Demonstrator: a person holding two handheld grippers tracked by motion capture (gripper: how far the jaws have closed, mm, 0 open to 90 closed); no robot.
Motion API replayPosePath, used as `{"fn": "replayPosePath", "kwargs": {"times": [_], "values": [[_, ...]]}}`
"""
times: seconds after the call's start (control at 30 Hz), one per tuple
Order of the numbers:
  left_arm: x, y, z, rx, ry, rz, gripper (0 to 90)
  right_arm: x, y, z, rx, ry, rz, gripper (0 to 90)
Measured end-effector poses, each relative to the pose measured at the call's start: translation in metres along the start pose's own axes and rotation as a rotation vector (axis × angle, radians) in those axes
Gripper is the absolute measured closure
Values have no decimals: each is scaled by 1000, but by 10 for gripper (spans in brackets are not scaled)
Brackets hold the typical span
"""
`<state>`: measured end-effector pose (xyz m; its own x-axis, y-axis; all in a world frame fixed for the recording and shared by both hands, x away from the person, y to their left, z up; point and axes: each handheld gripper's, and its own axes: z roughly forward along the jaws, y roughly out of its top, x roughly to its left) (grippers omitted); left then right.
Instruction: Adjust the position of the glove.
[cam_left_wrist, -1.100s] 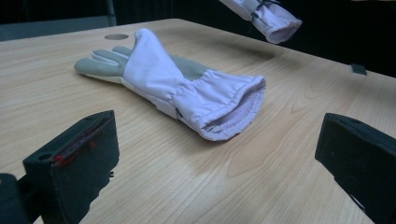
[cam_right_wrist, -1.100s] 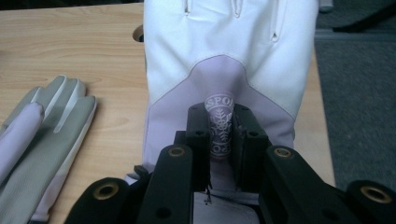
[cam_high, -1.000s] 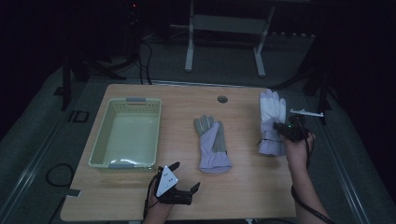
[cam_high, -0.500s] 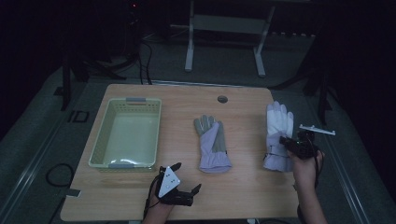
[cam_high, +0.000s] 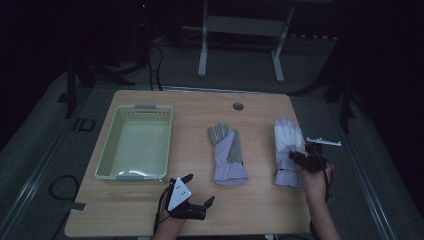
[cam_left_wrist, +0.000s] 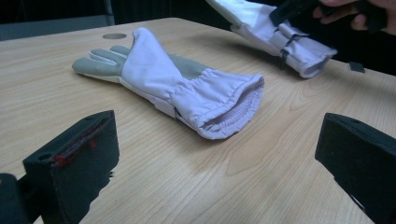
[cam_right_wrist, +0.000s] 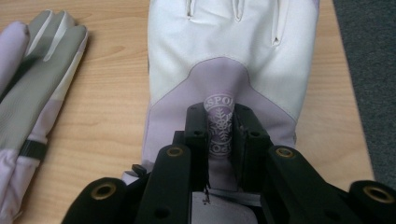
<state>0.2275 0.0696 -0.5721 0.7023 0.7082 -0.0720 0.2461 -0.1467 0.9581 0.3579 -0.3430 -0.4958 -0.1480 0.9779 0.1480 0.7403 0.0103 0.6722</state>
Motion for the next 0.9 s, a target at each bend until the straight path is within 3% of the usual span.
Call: {"fn": "replayPosePath", "kwargs": {"times": [0.2, 0.3, 0.43, 0.67, 0.77, 0.9], "values": [[0, 0, -1, -4, -2, 6, 0, 3, 4, 21, 46, -11, -34, 746], [-1, 0, -1, -5, -3, 10, 0, 2, 1, 32, 55, -23, -50, 654], [0, 0, 0, 0, -10, 10, 0, -2, -4, 43, 70, -3, -47, 555], [0, 0, 0, 2, -10, 8, 0, -5, -4, 41, 63, 15, -70, 501], [-1, 0, 0, 2, -9, 9, 0, -6, 1, 34, 64, 25, -111, 504], [-1, 0, 0, 5, -9, 15, 0, -12, 9, 24, 63, 93, -175, 524]]}}
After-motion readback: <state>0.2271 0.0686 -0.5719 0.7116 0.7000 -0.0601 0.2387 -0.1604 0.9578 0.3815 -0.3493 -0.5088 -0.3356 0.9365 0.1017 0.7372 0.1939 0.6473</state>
